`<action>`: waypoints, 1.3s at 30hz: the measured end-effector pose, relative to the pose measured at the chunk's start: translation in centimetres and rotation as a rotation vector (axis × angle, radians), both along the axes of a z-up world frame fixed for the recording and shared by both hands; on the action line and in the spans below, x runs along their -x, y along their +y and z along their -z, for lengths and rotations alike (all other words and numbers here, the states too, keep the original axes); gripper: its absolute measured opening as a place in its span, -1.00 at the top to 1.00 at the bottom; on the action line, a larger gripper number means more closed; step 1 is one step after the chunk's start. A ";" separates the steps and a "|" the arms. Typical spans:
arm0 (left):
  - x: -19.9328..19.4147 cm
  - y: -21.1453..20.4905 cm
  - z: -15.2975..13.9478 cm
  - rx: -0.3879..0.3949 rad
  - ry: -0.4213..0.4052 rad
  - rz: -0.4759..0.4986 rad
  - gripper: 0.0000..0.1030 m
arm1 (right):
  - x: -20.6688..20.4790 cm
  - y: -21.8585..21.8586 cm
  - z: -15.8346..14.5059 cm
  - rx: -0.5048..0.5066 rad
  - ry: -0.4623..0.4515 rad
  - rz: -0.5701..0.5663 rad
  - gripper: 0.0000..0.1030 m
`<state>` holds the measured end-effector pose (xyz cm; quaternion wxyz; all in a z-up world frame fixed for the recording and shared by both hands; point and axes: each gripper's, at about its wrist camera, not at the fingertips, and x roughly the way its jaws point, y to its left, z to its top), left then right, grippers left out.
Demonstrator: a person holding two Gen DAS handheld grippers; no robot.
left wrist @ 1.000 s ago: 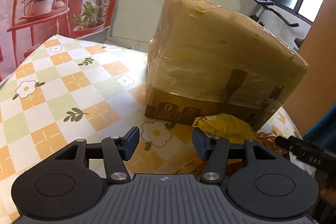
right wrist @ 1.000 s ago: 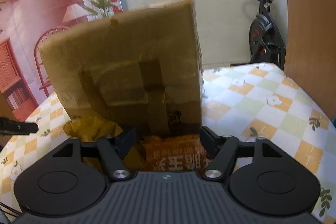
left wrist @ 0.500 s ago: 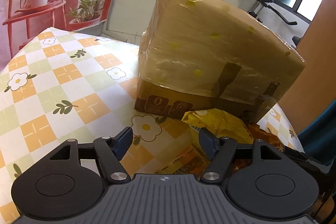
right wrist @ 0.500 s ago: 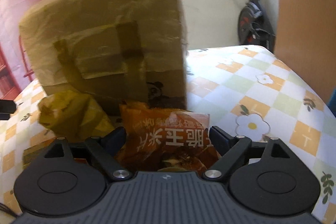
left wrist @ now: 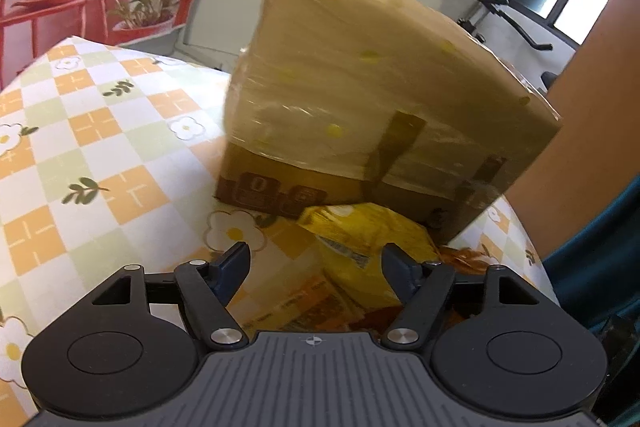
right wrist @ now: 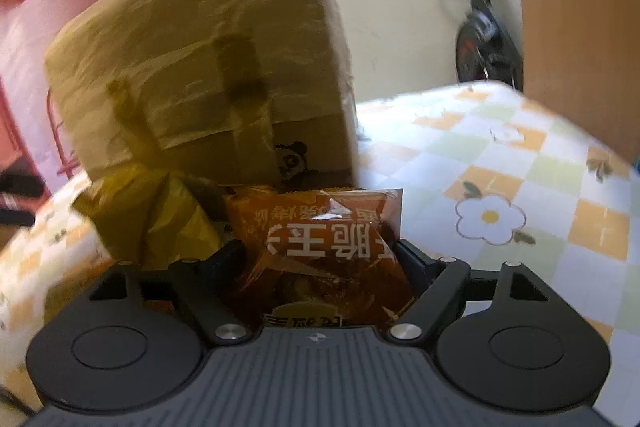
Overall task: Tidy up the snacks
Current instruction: 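Grasp the orange chip bag with the right tool while the left tool grasps the yellow bag, then lift both held bags up off the table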
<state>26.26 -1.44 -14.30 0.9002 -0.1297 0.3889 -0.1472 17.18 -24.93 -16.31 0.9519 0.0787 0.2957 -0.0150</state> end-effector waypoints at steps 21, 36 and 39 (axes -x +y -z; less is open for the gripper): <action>-2.2 -5.5 1.5 0.077 0.107 0.008 -0.61 | 0.0 -0.4 0.3 -0.037 -0.031 -0.011 -0.52; -5.9 -7.8 3.8 0.040 0.190 -0.101 -0.80 | 0.1 -0.9 0.4 -0.093 -0.034 -0.002 -0.52; -6.3 -7.9 4.5 0.055 0.199 -0.095 -0.81 | 0.0 -0.9 0.4 -0.099 -0.033 -0.004 -0.52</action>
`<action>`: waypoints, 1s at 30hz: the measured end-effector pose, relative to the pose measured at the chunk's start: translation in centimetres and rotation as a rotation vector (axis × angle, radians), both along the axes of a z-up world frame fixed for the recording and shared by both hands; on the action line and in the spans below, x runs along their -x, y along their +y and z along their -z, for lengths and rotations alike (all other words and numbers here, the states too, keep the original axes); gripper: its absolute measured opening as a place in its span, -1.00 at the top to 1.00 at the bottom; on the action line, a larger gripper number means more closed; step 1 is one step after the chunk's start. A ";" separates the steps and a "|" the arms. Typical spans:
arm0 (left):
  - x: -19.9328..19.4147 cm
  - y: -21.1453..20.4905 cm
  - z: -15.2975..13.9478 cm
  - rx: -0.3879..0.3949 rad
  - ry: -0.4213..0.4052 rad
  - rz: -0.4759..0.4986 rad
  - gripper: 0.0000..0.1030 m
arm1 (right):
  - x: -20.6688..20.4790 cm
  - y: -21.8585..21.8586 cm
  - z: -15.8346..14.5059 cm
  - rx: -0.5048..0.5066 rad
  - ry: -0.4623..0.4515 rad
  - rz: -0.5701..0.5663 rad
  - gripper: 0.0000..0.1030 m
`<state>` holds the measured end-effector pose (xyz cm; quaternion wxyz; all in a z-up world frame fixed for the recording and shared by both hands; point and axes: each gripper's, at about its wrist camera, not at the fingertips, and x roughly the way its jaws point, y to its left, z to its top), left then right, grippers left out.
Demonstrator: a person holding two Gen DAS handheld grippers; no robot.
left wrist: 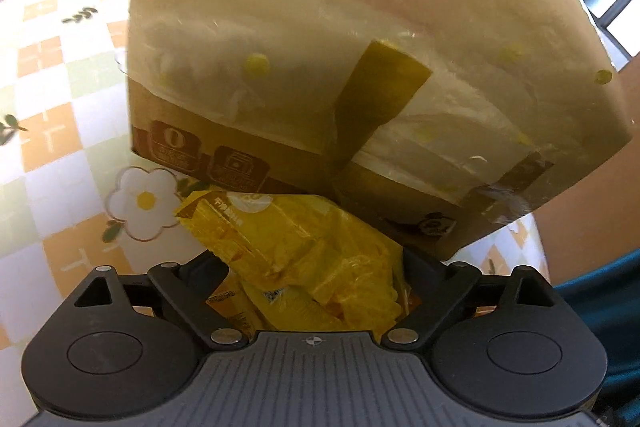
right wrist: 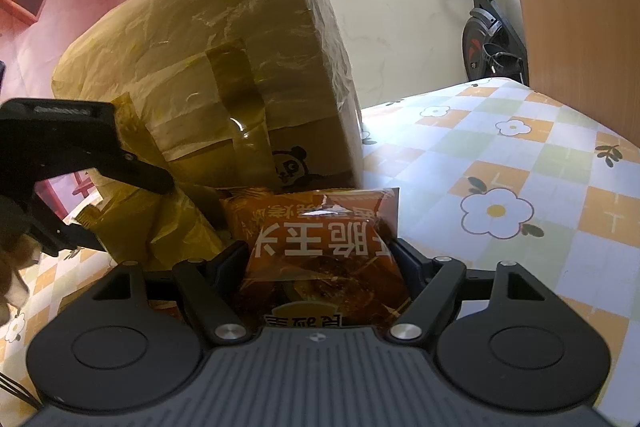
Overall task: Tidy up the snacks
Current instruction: 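Lift both held bags up off the table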
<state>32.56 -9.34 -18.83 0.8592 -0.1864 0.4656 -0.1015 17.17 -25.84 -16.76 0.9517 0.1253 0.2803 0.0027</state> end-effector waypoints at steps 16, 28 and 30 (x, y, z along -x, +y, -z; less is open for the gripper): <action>5.4 2.1 -3.0 -0.009 -0.204 0.049 -0.40 | 0.1 -0.3 0.0 -0.032 -0.001 0.007 -0.52; 7.8 4.4 -5.0 -0.048 -0.289 -0.051 -0.41 | 0.1 -0.1 -0.1 -0.022 0.004 0.005 -0.52; 7.9 5.1 -4.8 -0.044 -0.283 -0.070 -0.41 | 0.1 -0.1 -0.1 -0.027 0.007 0.007 -0.51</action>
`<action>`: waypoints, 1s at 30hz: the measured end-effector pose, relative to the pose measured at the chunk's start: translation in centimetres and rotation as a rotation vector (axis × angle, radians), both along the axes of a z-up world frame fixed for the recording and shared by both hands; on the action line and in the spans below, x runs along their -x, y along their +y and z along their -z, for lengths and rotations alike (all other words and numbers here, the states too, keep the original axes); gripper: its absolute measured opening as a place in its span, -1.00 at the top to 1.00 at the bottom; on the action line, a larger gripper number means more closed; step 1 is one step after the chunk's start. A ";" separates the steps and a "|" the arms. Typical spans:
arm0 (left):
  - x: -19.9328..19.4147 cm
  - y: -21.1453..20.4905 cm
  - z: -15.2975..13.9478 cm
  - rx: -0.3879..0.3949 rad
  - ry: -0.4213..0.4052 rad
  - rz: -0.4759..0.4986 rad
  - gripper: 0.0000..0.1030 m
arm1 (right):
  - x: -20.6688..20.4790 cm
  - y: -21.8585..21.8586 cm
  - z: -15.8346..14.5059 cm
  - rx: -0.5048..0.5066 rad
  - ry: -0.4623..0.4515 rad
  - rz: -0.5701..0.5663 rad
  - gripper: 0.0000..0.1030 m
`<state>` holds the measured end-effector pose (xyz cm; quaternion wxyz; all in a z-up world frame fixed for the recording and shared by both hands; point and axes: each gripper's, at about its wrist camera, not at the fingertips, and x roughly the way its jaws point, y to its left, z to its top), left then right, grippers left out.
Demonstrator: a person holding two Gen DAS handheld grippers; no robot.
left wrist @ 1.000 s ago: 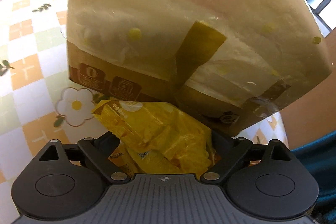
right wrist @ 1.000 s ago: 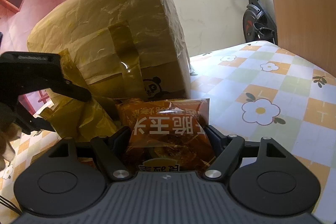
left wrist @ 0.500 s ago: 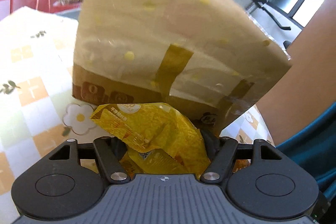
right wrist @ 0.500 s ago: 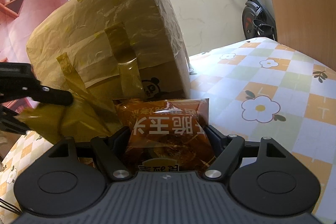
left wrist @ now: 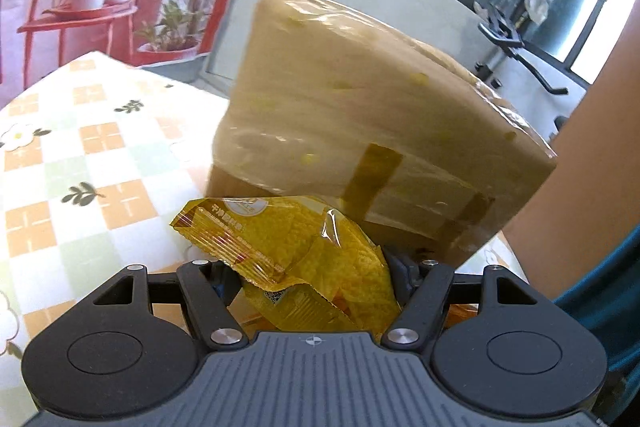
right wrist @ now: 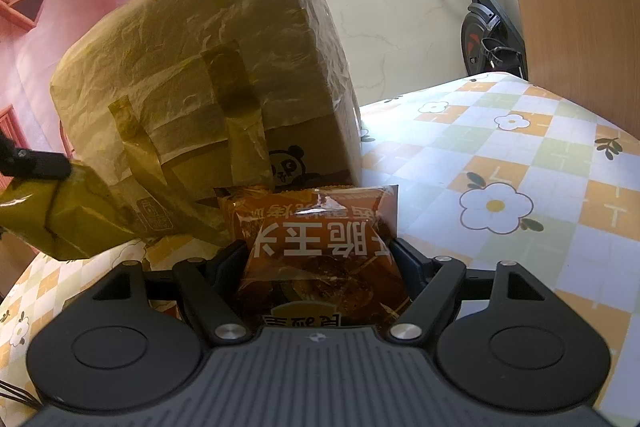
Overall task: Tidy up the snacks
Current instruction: 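Lift both held bags up off the table, then carry both held bags over the cardboard box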
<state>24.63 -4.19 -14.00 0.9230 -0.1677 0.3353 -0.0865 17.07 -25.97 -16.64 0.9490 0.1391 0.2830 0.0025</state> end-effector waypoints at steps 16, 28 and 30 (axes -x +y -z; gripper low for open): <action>1.1 3.3 -1.1 -0.004 -0.088 -0.067 -0.41 | 1.7 -1.6 -3.3 -0.028 0.031 0.089 -0.45; 1.6 3.8 -9.1 -0.008 -0.369 -0.031 -0.41 | 2.2 -0.5 -12.5 0.046 -0.215 0.134 -0.44; 1.0 3.5 -10.7 -0.005 -0.398 -0.007 -0.41 | 2.2 -0.4 -14.3 0.052 -0.264 0.138 -0.44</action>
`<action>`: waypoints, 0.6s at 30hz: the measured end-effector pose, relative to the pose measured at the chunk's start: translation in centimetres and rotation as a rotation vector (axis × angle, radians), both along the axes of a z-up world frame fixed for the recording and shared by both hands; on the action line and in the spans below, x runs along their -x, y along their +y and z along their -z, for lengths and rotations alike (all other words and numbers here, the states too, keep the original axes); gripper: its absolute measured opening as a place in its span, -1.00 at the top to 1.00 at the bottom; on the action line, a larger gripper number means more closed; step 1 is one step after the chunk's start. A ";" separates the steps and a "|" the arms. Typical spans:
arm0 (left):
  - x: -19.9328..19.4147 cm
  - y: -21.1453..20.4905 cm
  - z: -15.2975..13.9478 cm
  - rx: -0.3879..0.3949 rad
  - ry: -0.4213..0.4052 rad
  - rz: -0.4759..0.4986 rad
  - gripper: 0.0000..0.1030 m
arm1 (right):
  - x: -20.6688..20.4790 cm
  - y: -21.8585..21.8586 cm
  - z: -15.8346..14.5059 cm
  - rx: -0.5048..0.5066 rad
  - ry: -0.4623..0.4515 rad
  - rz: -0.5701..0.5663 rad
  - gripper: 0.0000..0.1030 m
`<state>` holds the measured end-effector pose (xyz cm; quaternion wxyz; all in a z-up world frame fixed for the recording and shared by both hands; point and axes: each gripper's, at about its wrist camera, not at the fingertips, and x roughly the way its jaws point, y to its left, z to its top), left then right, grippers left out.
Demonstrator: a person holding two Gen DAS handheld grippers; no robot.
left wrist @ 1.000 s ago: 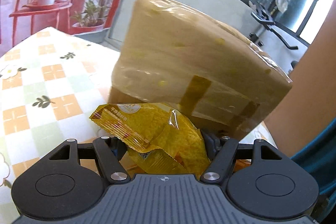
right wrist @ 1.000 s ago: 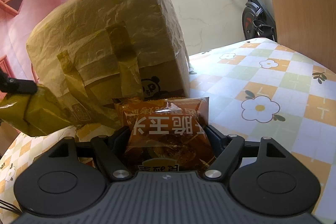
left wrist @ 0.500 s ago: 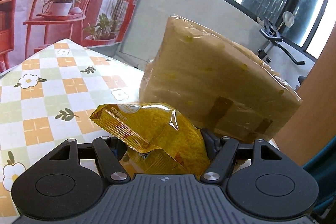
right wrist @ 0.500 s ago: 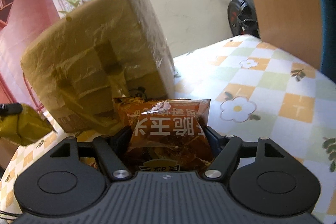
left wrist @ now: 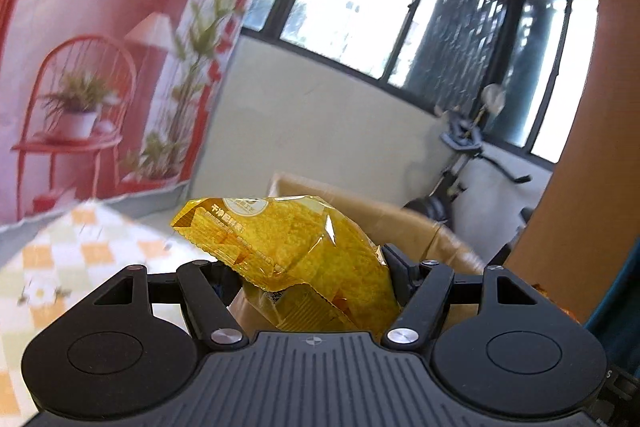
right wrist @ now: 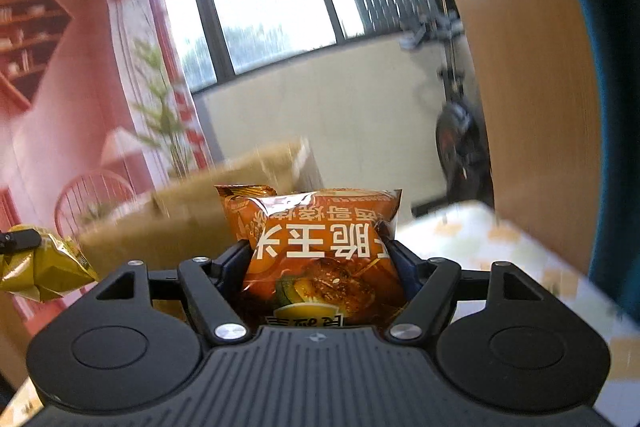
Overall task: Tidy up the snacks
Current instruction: 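Carry both held bags over the cardboard box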
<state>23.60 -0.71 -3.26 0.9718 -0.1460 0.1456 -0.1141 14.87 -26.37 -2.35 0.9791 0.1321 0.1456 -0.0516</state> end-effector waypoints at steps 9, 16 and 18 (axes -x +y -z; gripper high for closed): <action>-5.4 -2.5 -4.7 -0.015 -0.047 0.122 -0.42 | -4.1 1.0 -5.8 0.039 -0.084 -0.086 -0.44; -11.9 -3.9 -4.8 -0.009 0.042 0.179 -0.42 | -12.4 2.1 -7.1 0.073 -0.039 -0.186 -0.44; -13.6 -4.0 -4.2 -0.001 0.077 0.186 -0.42 | -15.0 2.1 -6.9 0.075 -0.003 -0.208 -0.44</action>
